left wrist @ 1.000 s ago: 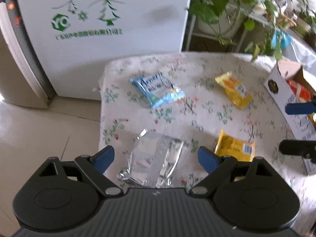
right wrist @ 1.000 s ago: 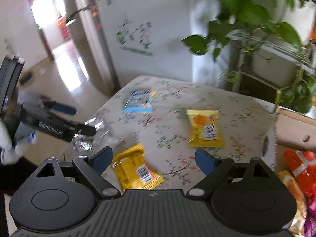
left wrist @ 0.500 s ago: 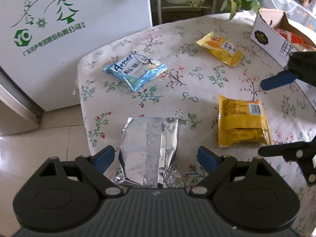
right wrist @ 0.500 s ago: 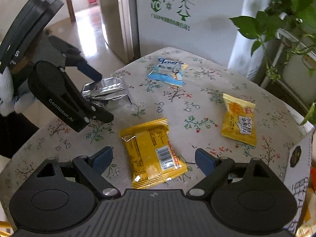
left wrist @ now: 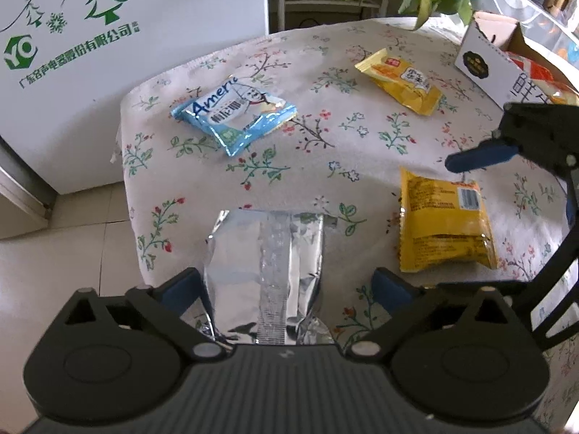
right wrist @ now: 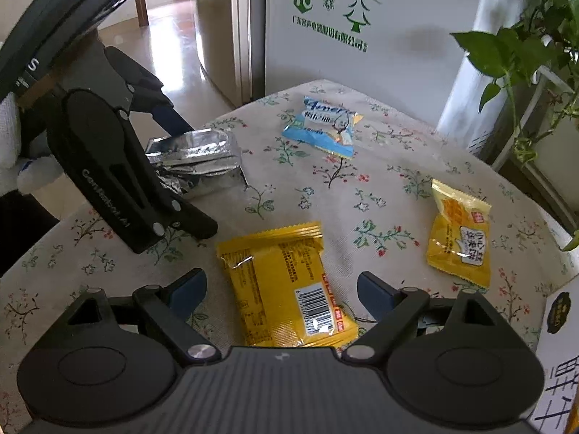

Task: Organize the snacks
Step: 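Grasp the silver bag with the left tool while the right tool grasps the yellow bag, then lift both bags and carry them over the cardboard box, then drop both bags into the box by opening both tools, then move the left tool to the blue-white Ameris bag while the right tool moves to the small yellow waffle bag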

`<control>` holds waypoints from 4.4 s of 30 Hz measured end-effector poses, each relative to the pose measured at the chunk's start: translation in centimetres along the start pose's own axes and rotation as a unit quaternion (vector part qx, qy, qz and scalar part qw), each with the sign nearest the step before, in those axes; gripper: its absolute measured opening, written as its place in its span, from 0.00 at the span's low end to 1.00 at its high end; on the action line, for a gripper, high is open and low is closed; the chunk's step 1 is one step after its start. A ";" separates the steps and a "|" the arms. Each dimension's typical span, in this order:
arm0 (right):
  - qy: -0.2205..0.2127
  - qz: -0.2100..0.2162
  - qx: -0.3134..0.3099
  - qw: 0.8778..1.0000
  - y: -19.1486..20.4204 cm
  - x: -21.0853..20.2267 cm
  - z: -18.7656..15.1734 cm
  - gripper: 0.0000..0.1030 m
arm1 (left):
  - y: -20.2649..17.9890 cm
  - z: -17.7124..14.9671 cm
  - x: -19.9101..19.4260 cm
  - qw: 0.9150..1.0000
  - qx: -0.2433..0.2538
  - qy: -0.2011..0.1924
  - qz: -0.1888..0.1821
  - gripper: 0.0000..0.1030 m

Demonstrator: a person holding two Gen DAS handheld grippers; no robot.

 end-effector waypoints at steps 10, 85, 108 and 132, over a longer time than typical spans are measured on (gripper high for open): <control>0.002 -0.003 0.020 1.000 -0.3 -0.2 0.0 0.69 | -0.5 0.3 -0.4 1.000 0.008 -0.009 -0.005 0.88; -0.161 -0.166 0.376 0.897 -16.6 -20.5 -3.3 0.55 | -14.1 9.2 -8.0 0.965 -0.144 -0.194 -0.099 0.57; -0.193 -0.188 0.527 0.806 -22.4 -24.7 -9.2 0.55 | -25.7 13.2 -6.7 0.950 -0.150 -0.190 -0.197 0.57; -0.193 -0.203 0.539 0.794 -22.5 -24.5 -9.2 0.78 | -26.8 13.7 -7.1 0.951 -0.136 -0.205 -0.190 0.85</control>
Point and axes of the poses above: each gripper's, at about its wrist camera, not at the fingertips, and x roughly the way its jaws point, y to its left, z to its top, the point moved 7 cm from there along x, roughly the way its jaws point, and after that the axes turned 1 degree about x, right-handed, at the moved point
